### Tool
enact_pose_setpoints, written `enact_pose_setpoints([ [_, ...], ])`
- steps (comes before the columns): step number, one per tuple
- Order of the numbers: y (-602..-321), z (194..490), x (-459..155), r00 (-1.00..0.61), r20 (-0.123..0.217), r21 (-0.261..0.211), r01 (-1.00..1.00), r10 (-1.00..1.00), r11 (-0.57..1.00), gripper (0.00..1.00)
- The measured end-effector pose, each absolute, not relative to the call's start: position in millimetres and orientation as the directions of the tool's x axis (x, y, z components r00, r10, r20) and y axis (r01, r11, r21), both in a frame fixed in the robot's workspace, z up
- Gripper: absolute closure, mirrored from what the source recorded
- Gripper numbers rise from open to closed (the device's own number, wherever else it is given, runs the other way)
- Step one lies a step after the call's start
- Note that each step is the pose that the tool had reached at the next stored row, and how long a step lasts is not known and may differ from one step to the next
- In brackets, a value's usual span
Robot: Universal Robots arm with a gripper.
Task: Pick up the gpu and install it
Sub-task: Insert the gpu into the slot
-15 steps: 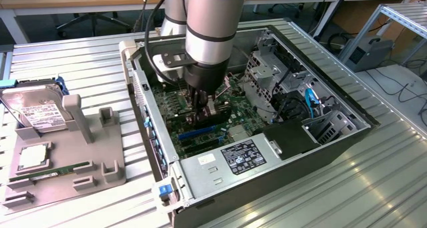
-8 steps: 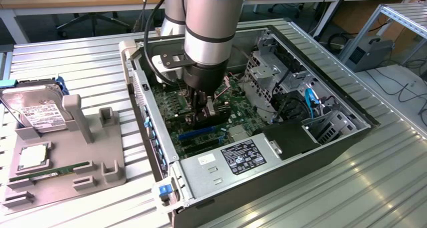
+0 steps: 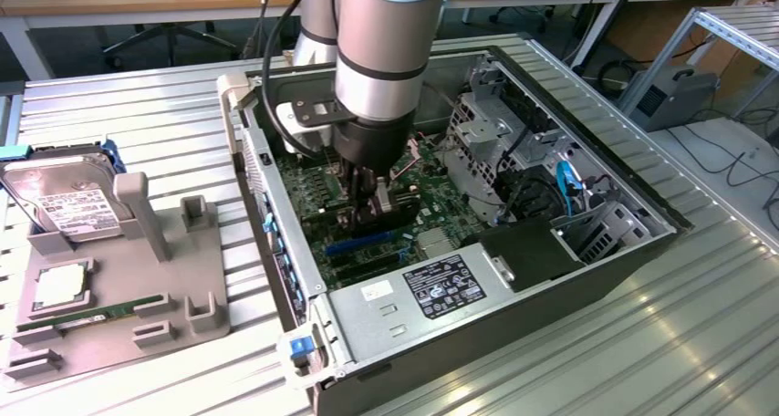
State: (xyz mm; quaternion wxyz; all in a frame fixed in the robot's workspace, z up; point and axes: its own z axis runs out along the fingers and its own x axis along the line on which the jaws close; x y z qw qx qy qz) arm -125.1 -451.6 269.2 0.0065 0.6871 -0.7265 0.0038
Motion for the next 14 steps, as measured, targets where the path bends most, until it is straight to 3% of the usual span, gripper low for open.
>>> enact_pose_setpoints([
  [14, -451.6, 266.0, -127.3, -0.056, 0.015, 0.004, -0.998, -0.998, 0.056, 0.73],
])
